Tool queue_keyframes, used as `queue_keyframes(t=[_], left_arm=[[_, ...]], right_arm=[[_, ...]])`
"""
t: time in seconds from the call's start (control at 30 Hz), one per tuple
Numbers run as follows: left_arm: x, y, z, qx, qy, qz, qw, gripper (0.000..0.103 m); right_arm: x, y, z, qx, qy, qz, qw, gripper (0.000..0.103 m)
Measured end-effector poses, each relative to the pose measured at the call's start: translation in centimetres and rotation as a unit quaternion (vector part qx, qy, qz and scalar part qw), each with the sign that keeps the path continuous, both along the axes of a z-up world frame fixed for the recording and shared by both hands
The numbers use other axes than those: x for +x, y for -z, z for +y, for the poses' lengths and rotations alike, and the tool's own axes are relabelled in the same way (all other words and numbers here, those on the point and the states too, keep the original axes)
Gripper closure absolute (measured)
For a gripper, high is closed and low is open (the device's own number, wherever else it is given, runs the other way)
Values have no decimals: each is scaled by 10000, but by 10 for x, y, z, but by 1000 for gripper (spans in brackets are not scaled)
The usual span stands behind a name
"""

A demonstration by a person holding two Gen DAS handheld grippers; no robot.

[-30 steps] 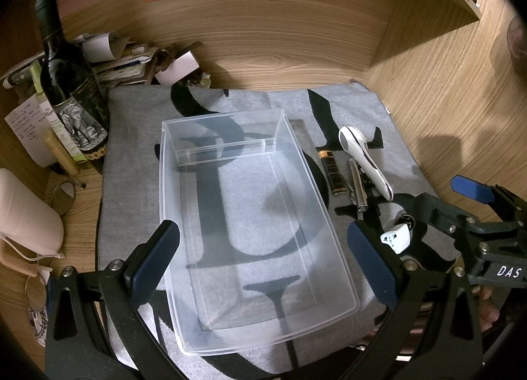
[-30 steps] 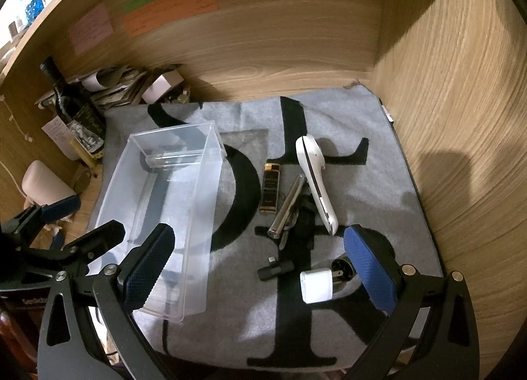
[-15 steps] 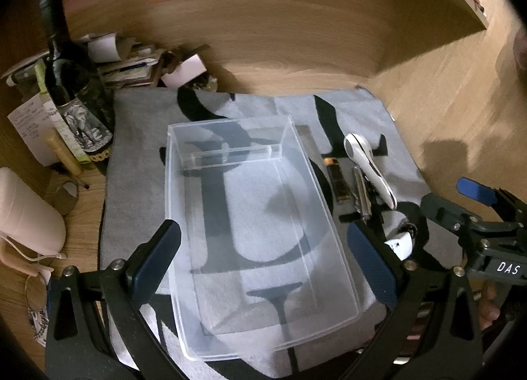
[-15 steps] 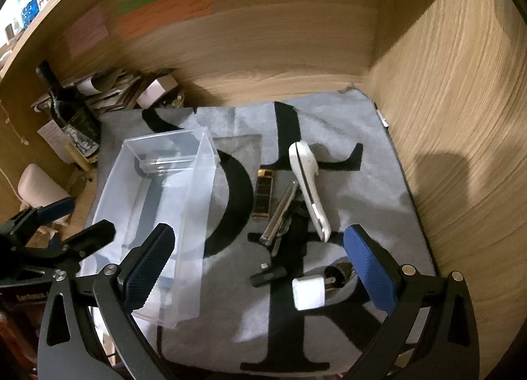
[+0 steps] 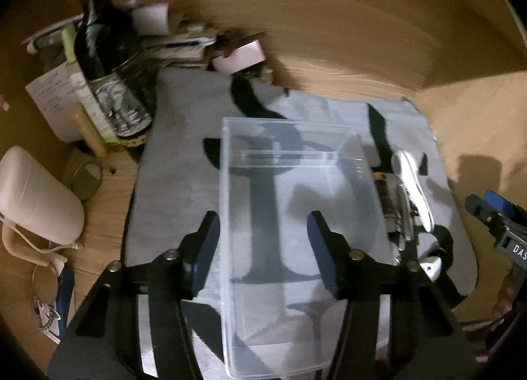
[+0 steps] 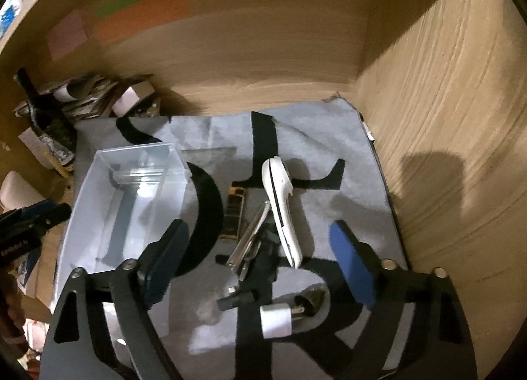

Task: Organize rigid objects
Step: 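Grasp the clear box wall with the left tool while the right tool grasps the white massager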

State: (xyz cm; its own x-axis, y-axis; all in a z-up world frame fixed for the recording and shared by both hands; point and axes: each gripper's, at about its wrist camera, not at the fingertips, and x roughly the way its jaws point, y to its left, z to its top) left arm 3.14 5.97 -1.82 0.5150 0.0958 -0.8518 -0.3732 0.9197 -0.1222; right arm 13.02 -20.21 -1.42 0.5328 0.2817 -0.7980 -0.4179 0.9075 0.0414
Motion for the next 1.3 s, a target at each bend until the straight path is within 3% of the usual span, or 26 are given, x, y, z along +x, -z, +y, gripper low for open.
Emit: queue_keyframes(t=[0.07, 0.13, 0.33, 0.57, 0.8, 0.9, 1.13, 1.3], left_arm=[[1, 4, 7, -22, -99, 74, 9999, 53], [3, 8, 13, -36, -165, 149, 9997, 62], [10, 24, 26, -200, -350, 440, 9982, 64], [14, 45, 32, -549, -410, 740, 9949, 70], [17, 58, 31, -705, -510, 951, 9917, 91], [18, 56, 28, -574, -469, 899, 9932, 91], [19, 60, 34, -683, -748, 867, 9911, 95], [22, 59, 34, -625, -724, 855, 9917, 96]], right_arm=[[8, 3, -2, -2, 36, 80, 10000, 23], [19, 8, -4, -30, 103, 155, 9998, 25], [48, 24, -7, -72, 236, 462, 9986, 34], [78, 49, -5, -69, 278, 891, 9956, 35], [100, 73, 5, -90, 259, 1218, 9922, 37], [108, 84, 8, -120, 274, 1388, 9899, 39], [121, 105, 16, -220, 299, 1688, 9849, 50], [124, 108, 23, -192, 295, 1652, 9856, 57]])
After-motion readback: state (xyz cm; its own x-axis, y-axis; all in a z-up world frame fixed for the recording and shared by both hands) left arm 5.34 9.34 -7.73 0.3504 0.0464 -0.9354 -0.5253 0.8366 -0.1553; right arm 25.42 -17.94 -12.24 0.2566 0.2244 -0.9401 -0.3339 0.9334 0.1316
